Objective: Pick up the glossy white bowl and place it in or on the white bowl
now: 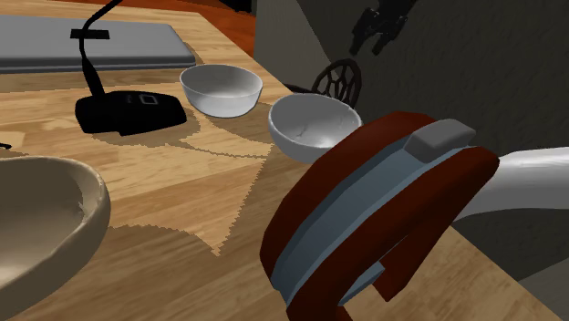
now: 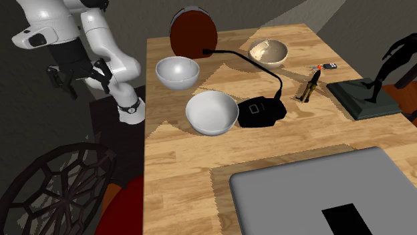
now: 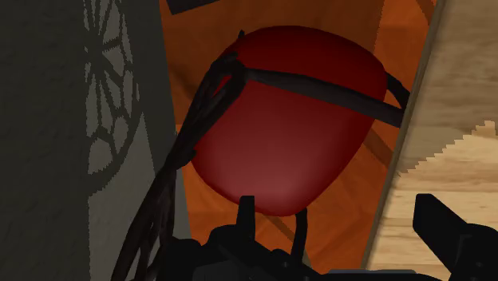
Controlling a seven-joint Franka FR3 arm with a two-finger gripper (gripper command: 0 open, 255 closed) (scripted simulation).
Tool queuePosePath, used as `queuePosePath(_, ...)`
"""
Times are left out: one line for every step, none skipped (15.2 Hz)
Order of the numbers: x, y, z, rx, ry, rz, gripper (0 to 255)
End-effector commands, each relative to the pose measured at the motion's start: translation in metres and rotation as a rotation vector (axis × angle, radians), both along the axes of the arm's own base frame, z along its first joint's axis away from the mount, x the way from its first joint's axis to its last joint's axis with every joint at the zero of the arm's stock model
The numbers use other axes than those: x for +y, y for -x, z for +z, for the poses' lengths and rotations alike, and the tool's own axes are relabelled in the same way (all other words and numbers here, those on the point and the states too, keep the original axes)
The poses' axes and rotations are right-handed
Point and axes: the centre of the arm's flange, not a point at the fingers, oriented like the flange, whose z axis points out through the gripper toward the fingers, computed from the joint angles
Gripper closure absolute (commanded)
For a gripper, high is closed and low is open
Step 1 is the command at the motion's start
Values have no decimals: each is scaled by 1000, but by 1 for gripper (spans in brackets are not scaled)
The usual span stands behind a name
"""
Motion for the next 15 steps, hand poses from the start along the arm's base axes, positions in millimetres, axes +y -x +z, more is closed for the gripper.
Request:
queuePosePath(0, 0, 0, 0, 0, 0, 0)
queuePosePath(10, -6, -4, 2, -10, -3, 0)
queuePosePath(20, -12, -8, 4, -21, -7, 0)
queuePosePath(30, -17, -12, 6, -31, -10, 0)
queuePosePath(39, -23, -15, 8, -42, -14, 0)
queuePosePath(49, -29, -19, 10, -52, -17, 0)
queuePosePath(59, -35, -22, 12, -63, -20, 0)
queuePosePath(69, -41, -26, 14, -73, -24, 0)
queuePosePath(79, -47, -29, 16, -84, -27, 0)
queuePosePath(89, -53, -32, 18, -94, -30, 0)
queuePosePath(99, -59, -36, 20, -105, -34, 0)
queuePosePath(109, -65, -39, 22, -115, -37, 0)
queuePosePath(119, -71, -42, 24, -126, -41, 0)
queuePosePath(129, -78, -44, 26, -136, -44, 0)
queuePosePath(139, -84, -47, 28, -147, -47, 0)
